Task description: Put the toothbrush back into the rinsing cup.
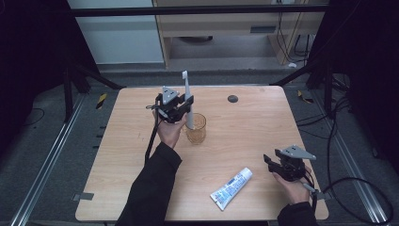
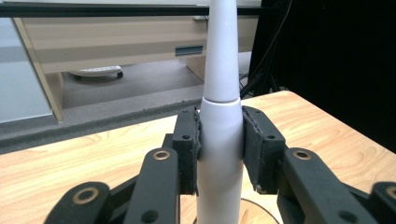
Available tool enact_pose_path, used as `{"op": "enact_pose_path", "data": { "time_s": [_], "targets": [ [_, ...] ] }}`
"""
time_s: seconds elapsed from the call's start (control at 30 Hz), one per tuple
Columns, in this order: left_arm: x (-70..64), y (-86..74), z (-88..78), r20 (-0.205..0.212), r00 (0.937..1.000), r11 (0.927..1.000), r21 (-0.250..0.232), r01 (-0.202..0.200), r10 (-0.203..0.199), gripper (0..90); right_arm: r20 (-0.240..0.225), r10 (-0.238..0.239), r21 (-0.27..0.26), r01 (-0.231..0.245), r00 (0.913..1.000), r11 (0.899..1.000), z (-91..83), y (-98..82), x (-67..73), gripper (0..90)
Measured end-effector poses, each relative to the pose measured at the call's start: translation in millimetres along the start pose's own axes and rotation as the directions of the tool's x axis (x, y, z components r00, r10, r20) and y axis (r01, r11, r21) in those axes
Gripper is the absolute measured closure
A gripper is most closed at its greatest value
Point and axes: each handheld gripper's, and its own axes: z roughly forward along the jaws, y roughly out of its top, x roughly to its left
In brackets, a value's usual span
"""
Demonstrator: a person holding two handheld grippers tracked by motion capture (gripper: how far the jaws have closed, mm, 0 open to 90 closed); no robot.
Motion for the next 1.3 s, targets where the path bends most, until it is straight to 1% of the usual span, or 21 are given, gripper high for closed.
{"op": "enact_pose_path", "data": {
  "time_s": [0.2,0.27,0.53,0.63,0.7,0.97,1.17,1.3],
  "targets": [
    [-3.2,-12.7,3.4,0.011,0.9999,0.9997,0.020,-0.013,0.013,67.0,0.002,-0.001,0.002,0.001,1.0000,1.000,0.1,-0.3,0.1,47.7],
    [-3.6,-17.0,4.0,0.012,0.9998,0.9997,0.020,-0.016,0.016,67.0,0.001,-0.001,0.002,0.001,1.0000,1.000,0.1,-0.2,0.4,47.7],
    [-2.9,-33.0,4.5,0.026,0.9996,0.9992,0.037,-0.016,0.015,67.0,0.000,-0.002,0.003,0.002,1.0000,1.000,0.4,-0.2,0.7,47.6],
    [-3.3,-38.7,5.0,0.030,0.9992,0.9984,0.048,-0.029,0.028,67.0,-0.001,-0.001,0.003,0.001,1.0000,1.000,0.4,-0.1,1.2,47.6],
    [-2.9,-41.2,4.6,0.025,0.9991,0.9982,0.048,-0.035,0.034,67.0,-0.001,0.000,0.004,0.000,1.0000,1.000,0.5,-0.1,1.2,47.5],
    [-2.8,-52.2,6.7,0.037,0.9979,0.9958,0.072,-0.057,0.054,66.9,0.000,-0.002,0.004,0.002,1.0000,1.000,0.6,-0.2,1.0,47.4],
    [-3.4,-55.7,6.8,0.041,0.9971,0.9954,0.068,-0.067,0.064,66.8,0.000,-0.003,0.004,0.003,1.0000,1.000,0.7,-0.1,0.9,47.5],
    [-3.2,-56.4,5.4,0.044,0.9971,0.9957,0.067,-0.064,0.062,66.5,0.000,-0.002,0.005,0.002,1.0000,1.000,0.8,-0.1,1.3,47.2]
  ]
}}
